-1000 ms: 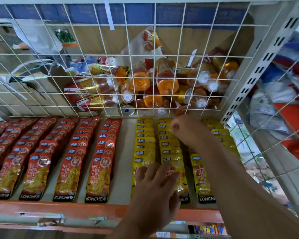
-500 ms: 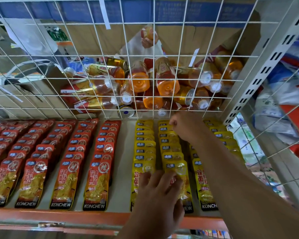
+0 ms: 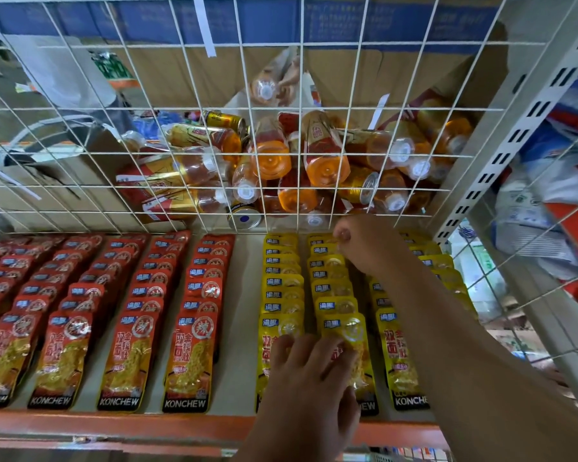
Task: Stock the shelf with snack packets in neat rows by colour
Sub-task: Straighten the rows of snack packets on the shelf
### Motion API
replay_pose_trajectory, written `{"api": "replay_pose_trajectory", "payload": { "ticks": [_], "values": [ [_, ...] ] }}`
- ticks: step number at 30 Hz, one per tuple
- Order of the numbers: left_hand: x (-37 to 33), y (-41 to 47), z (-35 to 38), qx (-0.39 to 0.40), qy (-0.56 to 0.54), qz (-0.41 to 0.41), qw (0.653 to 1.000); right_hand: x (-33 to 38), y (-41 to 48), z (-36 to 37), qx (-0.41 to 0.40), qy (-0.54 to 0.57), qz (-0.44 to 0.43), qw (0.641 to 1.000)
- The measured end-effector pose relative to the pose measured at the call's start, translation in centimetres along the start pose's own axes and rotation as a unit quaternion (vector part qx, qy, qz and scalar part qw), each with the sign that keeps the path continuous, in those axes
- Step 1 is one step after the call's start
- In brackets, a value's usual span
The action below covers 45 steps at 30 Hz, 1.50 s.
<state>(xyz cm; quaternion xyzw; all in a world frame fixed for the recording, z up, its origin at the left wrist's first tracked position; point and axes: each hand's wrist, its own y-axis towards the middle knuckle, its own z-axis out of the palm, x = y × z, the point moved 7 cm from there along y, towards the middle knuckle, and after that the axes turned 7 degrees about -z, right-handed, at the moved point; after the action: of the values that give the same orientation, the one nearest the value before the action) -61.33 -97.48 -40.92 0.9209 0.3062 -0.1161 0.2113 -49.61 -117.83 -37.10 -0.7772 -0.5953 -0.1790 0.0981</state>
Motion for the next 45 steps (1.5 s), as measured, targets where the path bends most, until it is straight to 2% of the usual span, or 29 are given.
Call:
{"api": "replay_pose_trajectory", "payload": {
  "ticks": [7,26,45],
  "values": [
    [0.0,-0.1,-0.1,-0.009,-0.002,0.004,1.000,1.3,-0.9,0.5,0.035,-0.039,-0.035,0.998],
    [0.1,-0.1,0.2,-0.001,0.005,0.005,1.000,0.7,-1.6,0.5,0.005,-0.024,-0.019,1.000],
    [0.2,-0.2,0.4,0.007,0.008,0.003,1.000,0.4,-0.9,0.6,0.019,-0.014,-0.011,1.000]
  ]
}}
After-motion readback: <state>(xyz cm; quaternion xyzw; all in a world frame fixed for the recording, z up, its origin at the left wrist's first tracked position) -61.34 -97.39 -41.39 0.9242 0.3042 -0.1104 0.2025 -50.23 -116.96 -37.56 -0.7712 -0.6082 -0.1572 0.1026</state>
